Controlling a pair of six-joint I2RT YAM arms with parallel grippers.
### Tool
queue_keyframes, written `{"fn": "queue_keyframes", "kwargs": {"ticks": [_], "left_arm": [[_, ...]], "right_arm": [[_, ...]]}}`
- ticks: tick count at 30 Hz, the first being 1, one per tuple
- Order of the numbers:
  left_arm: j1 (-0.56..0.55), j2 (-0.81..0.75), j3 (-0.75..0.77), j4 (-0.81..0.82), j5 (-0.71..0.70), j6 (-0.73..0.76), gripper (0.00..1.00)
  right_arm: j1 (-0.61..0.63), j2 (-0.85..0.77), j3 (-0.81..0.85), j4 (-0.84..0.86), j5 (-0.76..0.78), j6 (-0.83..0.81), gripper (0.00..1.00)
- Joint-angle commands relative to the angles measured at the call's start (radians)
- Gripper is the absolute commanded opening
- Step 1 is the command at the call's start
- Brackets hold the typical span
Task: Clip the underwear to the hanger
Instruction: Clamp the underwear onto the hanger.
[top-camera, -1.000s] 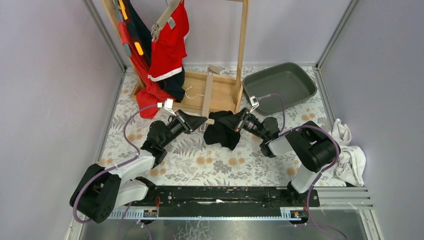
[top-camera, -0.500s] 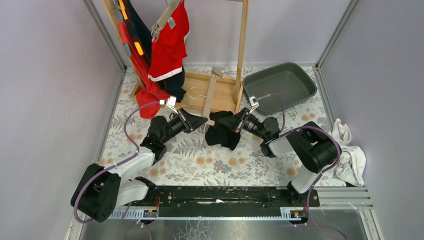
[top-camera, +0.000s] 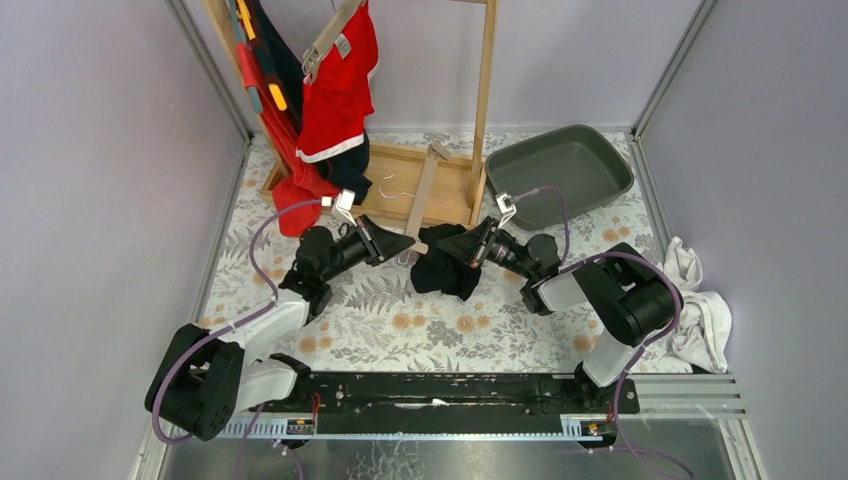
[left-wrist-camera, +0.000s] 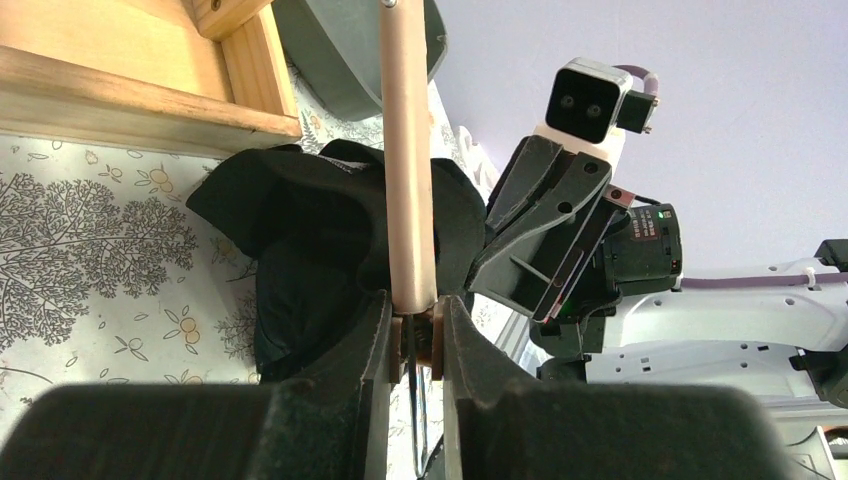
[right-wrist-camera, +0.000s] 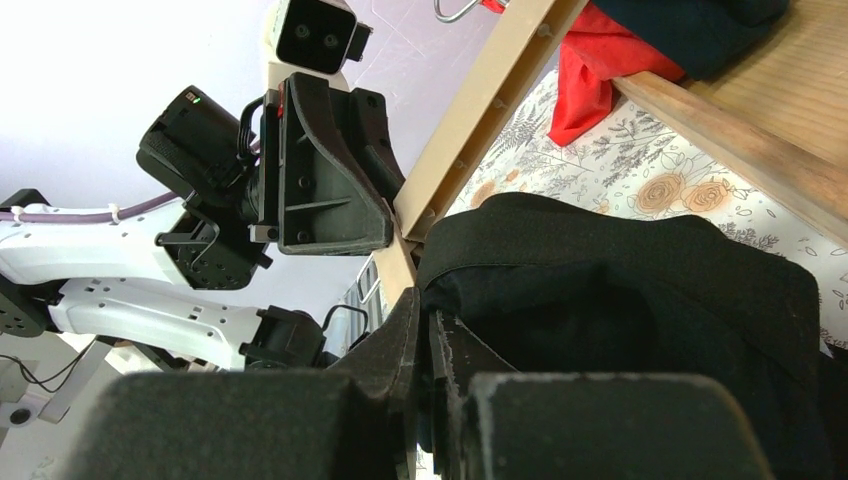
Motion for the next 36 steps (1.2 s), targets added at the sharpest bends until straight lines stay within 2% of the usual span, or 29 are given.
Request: {"fn": "queue_keyframes", "kwargs": {"ticks": [1,16,36], "left_arm": [[0.017,0.012,0.034,0.054,0.058,0.009,0.0],[0.053,0.038,0.047,0.083,0.122,0.001,0.0],[0.053,0.047,0.044,0.149,0.111,-0.043,0.0]], "right_arm": [[-0.013,-0.032,0.001,0.125,-0.032,-0.029,0.0],[-0.023,-0.025,0.01,0.126,-0.071,-0.021,0.0],[-0.022,0.016,0.052,0.128,-0.114,0.007,0.0]]}}
